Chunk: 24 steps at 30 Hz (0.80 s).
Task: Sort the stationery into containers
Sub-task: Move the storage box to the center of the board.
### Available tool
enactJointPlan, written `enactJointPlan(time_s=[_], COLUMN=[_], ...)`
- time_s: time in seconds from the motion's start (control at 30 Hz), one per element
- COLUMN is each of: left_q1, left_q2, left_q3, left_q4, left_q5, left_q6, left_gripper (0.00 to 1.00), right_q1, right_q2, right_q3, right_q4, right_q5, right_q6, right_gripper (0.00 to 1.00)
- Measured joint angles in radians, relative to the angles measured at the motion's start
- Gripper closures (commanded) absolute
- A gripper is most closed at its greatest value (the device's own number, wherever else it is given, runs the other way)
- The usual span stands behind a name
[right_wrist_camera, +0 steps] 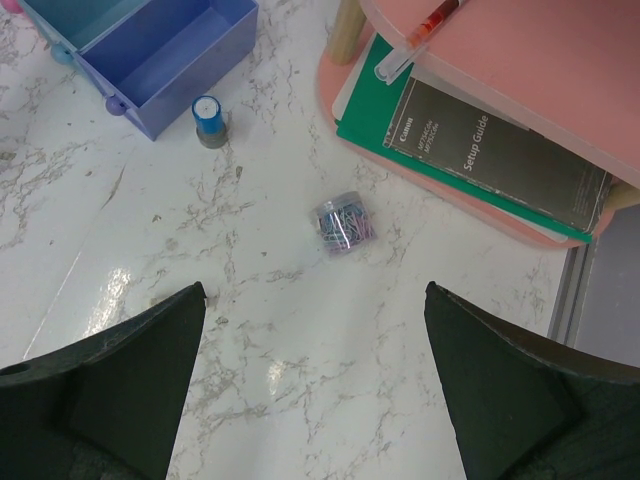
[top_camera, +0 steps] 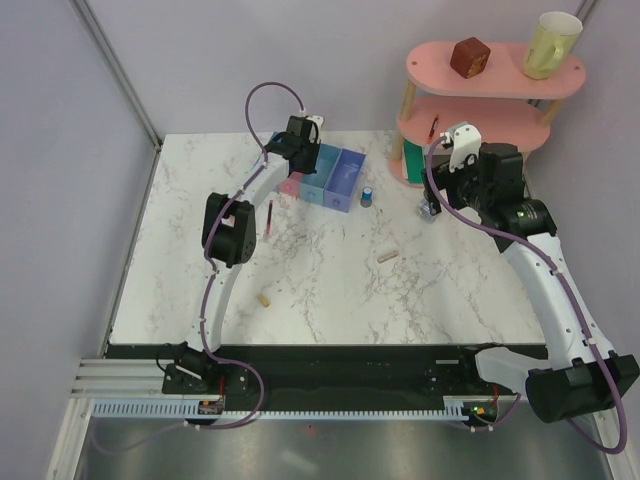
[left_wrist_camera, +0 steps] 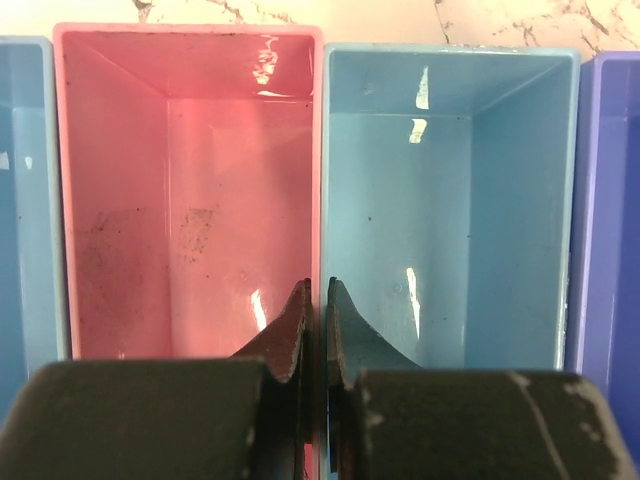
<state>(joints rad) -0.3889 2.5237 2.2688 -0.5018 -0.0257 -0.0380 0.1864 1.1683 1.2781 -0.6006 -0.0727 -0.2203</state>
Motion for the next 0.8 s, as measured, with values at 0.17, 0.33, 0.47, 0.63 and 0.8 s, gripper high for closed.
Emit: enactJointPlan(time_s=[0.17, 0.33, 0.47, 0.63, 0.8], left_q1=[-0.008, -0.018, -0.019, -0.022, -0.016], left_q2=[0.002, 0.010, 0.021, 0.041, 0.056], left_q3=[0.014, 0.037, 0.056, 0.086, 0.113], left_q4=[-0.021, -0.052, -0.060, -0.069, -0.081], left_q5=[-0.045, -0.089, -0.114, -0.164, -0.183], left_q6=[-0.034, -0.086, -0.116, -0.144, -0.182], left_gripper=[0.98, 0.98, 0.98, 0.98, 0.98], right_q1=[0.002, 0.002, 0.002, 0.002, 0.002], right_q2=[0.000, 0.000, 0.000, 0.000, 0.000], right_q3=[0.000, 0.000, 0.000, 0.000, 0.000], right_q4=[-0.005, -0.006, -0.006, -0.006, -0.007], right_q5=[0.001, 0.001, 0.000, 0.000, 0.000], right_q6=[0.000, 0.000, 0.002, 0.007, 0.011], right_gripper=[0.02, 0.02, 0.02, 0.02, 0.02])
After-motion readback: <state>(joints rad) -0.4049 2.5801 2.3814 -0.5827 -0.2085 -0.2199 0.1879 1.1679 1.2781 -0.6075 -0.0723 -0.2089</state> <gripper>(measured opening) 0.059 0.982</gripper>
